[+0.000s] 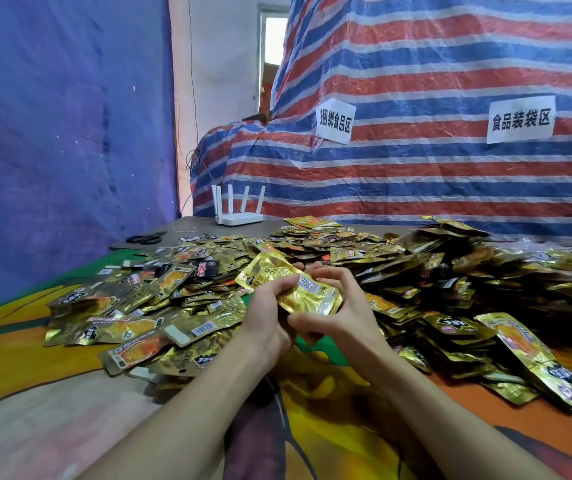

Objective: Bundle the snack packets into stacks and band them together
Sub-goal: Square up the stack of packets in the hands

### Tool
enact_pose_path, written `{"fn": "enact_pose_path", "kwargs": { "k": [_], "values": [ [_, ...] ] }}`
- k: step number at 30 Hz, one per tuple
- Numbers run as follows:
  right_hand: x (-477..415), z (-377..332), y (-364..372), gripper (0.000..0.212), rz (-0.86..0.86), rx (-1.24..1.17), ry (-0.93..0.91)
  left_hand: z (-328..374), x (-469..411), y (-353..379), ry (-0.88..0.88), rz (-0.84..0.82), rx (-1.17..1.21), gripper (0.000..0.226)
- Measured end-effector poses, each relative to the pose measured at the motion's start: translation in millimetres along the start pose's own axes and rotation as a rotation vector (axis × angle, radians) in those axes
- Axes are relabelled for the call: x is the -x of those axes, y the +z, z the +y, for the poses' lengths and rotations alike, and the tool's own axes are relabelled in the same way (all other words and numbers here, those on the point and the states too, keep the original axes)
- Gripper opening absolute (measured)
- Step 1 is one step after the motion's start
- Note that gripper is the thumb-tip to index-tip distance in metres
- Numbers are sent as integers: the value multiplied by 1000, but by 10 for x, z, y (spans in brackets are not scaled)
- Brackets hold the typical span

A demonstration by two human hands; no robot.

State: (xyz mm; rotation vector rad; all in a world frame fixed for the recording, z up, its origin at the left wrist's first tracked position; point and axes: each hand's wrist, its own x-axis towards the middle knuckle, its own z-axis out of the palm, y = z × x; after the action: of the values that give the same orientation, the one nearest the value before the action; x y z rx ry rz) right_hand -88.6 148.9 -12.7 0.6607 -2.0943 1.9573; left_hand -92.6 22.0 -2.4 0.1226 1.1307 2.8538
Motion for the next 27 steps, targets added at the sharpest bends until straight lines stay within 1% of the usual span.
{"fn": "enact_pose_path", "kwargs": {
  "k": [1,3,5,6,9,12,16,18,19,20,21,22,23,25,26,27],
  "values": [
    [-10,-10,2,63,-11,-56,22,7,-3,-14,10,9,20,40],
    [-35,-16,7,52,-63,-315,126,26,-1,-45,17,15,50,40],
    [-52,-38,-20,58,-87,-551,220,48,7,-71,-7,43,54,38],
    [-62,-50,-43,60,-80,-605,230,58,15,-75,-21,57,47,39],
    [-84,-59,-92,47,-49,-650,218,60,23,-60,-36,51,41,46],
    [-114,-49,-101,41,5,-572,127,25,29,-32,-69,48,8,43],
    [-122,-50,-126,35,101,-281,-71,13,42,-20,-148,5,-63,44],
    [-128,-49,-154,28,228,-189,-138,-4,47,-17,-148,-42,-82,41],
    [-139,-43,-173,24,327,-155,-153,-12,48,-16,-141,-68,-91,42],
    [-156,-33,-200,19,428,-113,-154,-17,45,-14,-131,-92,-90,43],
    [-174,-15,-245,12,485,-59,-140,-19,37,-16,-119,-106,-67,44],
    [-182,3,-284,8,461,-16,-102,-15,28,-19,-100,-109,-31,44],
    [-184,22,-310,14,358,9,-46,-2,17,-22,-75,-103,9,44],
    [-176,64,-302,36,62,14,117,20,-21,-45,-21,-96,58,39],
    [-161,74,-258,45,-61,-5,210,27,-36,-54,5,-95,40,32],
    [-144,85,-204,51,-146,-41,282,31,-33,-60,24,-84,-4,28]
  ]
}}
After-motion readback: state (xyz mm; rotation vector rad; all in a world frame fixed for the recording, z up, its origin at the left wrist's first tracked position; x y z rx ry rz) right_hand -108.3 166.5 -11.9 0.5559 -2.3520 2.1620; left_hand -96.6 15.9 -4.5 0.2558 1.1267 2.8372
